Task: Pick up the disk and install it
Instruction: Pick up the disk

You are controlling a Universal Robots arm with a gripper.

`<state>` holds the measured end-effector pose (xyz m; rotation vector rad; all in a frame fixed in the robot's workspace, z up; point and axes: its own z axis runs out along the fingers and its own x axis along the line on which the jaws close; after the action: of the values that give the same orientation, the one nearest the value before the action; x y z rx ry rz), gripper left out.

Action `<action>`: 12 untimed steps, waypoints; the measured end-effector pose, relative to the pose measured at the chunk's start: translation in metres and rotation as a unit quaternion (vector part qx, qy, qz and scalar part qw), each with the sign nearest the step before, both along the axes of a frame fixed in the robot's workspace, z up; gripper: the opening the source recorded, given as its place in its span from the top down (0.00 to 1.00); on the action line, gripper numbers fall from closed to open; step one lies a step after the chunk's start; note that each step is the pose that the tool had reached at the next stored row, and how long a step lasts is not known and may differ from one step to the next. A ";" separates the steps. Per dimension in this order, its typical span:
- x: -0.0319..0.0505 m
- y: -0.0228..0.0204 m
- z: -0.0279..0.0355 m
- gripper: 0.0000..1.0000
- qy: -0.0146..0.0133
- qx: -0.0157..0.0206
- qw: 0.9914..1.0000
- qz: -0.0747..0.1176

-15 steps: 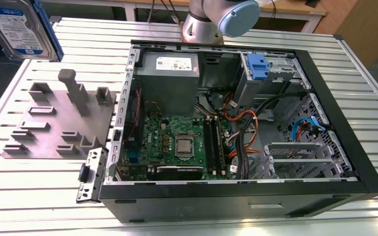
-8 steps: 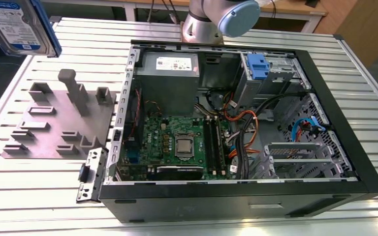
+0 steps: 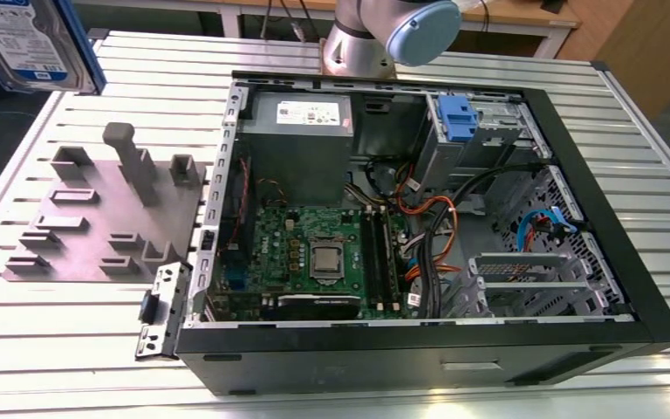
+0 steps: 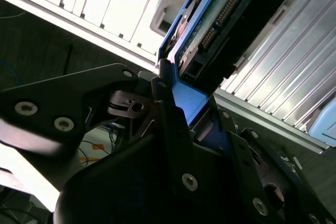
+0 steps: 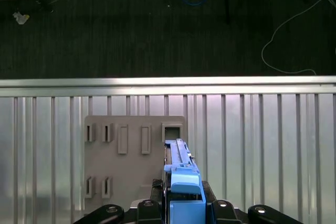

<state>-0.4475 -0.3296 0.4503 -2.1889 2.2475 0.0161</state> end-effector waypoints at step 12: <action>0.0000 0.0000 0.0123 0.64 0.000 0.000 1.000 0.000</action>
<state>-0.4475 -0.3297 0.4625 -2.1890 2.2475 0.0161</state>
